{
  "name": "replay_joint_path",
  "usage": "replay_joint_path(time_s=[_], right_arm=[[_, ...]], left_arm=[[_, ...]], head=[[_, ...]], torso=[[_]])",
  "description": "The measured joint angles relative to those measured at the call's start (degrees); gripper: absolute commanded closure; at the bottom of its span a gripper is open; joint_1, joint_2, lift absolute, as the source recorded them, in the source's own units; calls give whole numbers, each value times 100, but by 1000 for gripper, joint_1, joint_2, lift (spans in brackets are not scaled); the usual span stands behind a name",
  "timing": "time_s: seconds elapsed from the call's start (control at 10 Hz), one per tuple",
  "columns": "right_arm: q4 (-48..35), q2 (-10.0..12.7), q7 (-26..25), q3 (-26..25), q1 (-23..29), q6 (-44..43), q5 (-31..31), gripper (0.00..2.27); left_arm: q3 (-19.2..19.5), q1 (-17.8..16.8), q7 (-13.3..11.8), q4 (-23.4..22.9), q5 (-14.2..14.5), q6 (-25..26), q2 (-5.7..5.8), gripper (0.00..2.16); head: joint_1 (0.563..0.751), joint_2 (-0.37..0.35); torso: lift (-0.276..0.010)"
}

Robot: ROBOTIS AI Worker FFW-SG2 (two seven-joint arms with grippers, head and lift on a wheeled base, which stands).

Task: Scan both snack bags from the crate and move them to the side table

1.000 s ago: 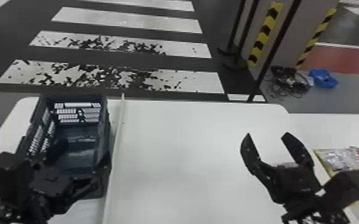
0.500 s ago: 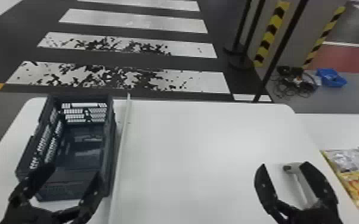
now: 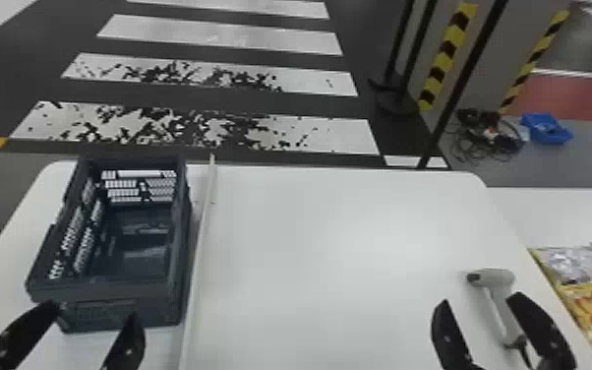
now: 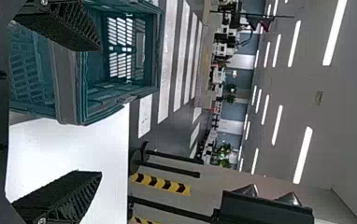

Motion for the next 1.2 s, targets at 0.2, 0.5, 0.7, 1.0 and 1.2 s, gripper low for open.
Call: replay_joint_path(time_s=[0.2,0.5,0.7,1.0,1.2], right_arm=[[54,-28,-5,-5,-4,-120,-7,80],[80,-30,2,7,1,-208,-33,80],[77,-23,3,11,84,-384,-35,83],[65,2,3,72,143,-568,2,83],[27,18,3,100,197,-773,9,83]], left_arm=[[27,-34,-67,91,89,-8,-25,39],[44,-75,-139,124,194,4,-25,39],[46,-76,-207,178,220,4,-23,39],[21,-84,-305,255,233,-2,-24,39],[11,-85,-335,236,225,-13,-32,36]], head=[[695,-125],[695,-125],[695,-127],[695,-127],[695,-125]], torso=[[-95],[-95],[-95],[-95],[-95]])
